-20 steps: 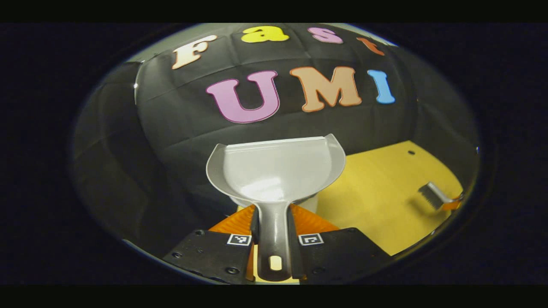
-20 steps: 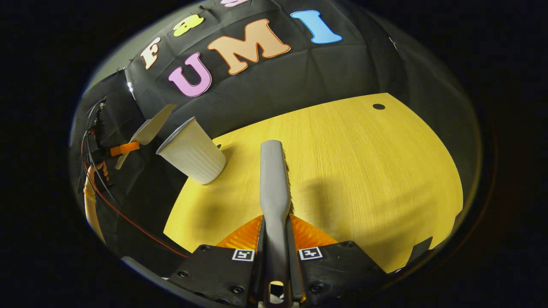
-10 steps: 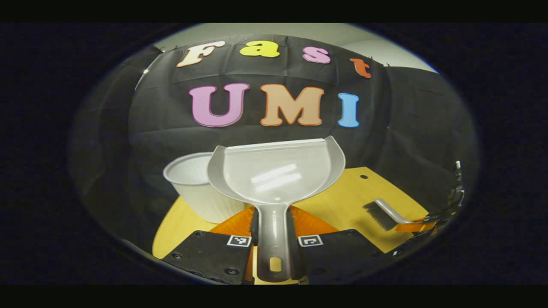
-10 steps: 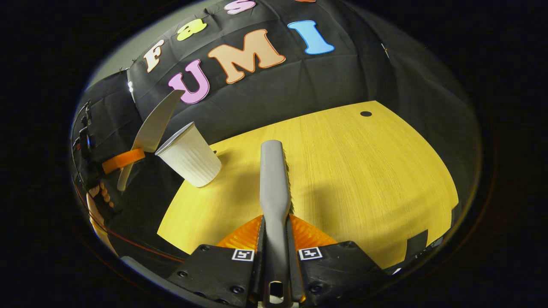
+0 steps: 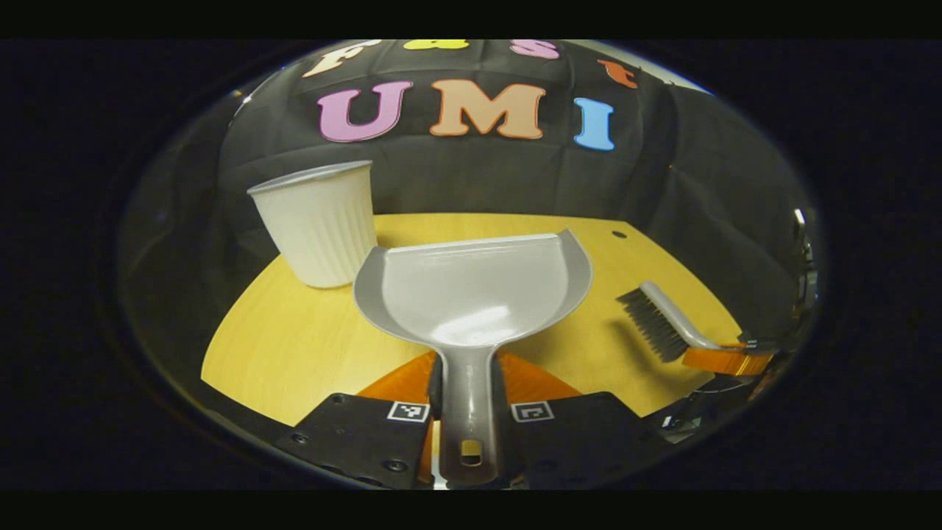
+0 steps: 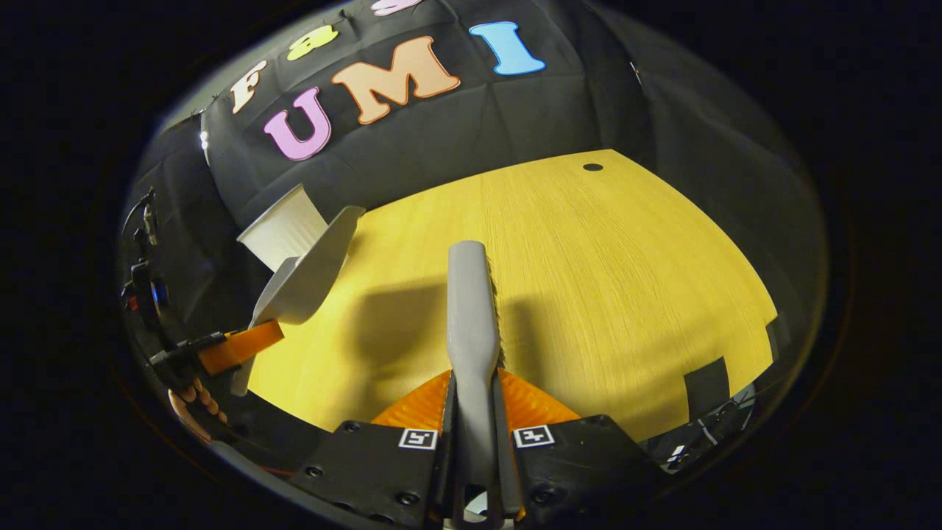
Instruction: Pick up the small broom and dustpan from the desktop, sweep the trash into the dustpan with the broom, and then empty the trash into the garbage bin.
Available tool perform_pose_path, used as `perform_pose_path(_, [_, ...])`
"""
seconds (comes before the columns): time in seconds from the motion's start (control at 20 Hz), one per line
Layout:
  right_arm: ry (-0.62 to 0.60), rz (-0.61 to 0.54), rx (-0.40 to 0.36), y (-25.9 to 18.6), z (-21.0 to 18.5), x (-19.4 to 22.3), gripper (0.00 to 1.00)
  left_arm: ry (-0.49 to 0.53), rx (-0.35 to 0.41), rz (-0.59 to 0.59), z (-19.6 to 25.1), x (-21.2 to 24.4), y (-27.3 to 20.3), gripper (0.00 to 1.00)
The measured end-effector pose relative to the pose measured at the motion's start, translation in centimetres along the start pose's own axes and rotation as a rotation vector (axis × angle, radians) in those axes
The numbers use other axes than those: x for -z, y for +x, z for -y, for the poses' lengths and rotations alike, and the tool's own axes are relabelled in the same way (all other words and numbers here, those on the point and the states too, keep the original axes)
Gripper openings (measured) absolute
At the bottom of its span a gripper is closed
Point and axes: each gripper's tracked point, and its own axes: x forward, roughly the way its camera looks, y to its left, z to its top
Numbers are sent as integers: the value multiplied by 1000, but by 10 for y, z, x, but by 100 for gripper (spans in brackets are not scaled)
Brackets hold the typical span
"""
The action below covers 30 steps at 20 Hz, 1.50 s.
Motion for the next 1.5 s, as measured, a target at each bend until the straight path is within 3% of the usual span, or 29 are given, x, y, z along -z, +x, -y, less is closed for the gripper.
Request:
perform_pose_path(0.15, [-34,-35,32,9,10,7,22,75,-30,-79,5,32,16,26])
perform_pose_path(0.3, [-66,-66,43,30,7,12,18,47,-48,-142,0,50,34,26])
perform_pose_path(0.35, [-79,-80,45,35,3,13,22,32,-59,-150,-2,51,36,26])
perform_pose_path(0.65, [-112,-136,65,81,-12,20,22,27,-90,-209,-1,63,41,27])
perform_pose_path(0.9, [-90,-202,41,97,-22,41,23,74,-114,-171,3,62,39,31])
perform_pose_path(0.95, [-69,-212,25,100,-28,43,26,71,-105,-180,6,65,41,38])
perform_pose_path(1.0, [-54,-215,17,99,-29,44,30,64,-91,-188,9,69,41,37])
perform_pose_path(1.05, [-52,-217,14,97,-29,45,36,54,-87,-195,10,71,40,57])
perform_pose_path(1.1, [-57,-221,9,97,-28,46,40,44,-79,-192,11,72,36,64])
perform_pose_path(1.15, [-61,-224,8,93,-26,47,50,40,-78,-182,9,71,36,85])
perform_pose_path(1.25, [-65,-219,12,92,-24,45,66,47,-84,-156,6,68,35,85])
perform_pose_path(1.3, [-59,-218,7,92,-26,46,60,51,-90,-144,4,65,32,85])
perform_pose_path(1.4, [-49,-203,-11,89,-30,41,71,64,-110,-123,-1,61,23,90])
perform_pose_path(1.45, [-42,-190,-21,87,-32,38,88,66,-116,-107,-3,55,19,93])
perform_pose_path(1.5, [-31,-177,-32,83,-35,33,91,65,-115,-89,-3,49,16,93])
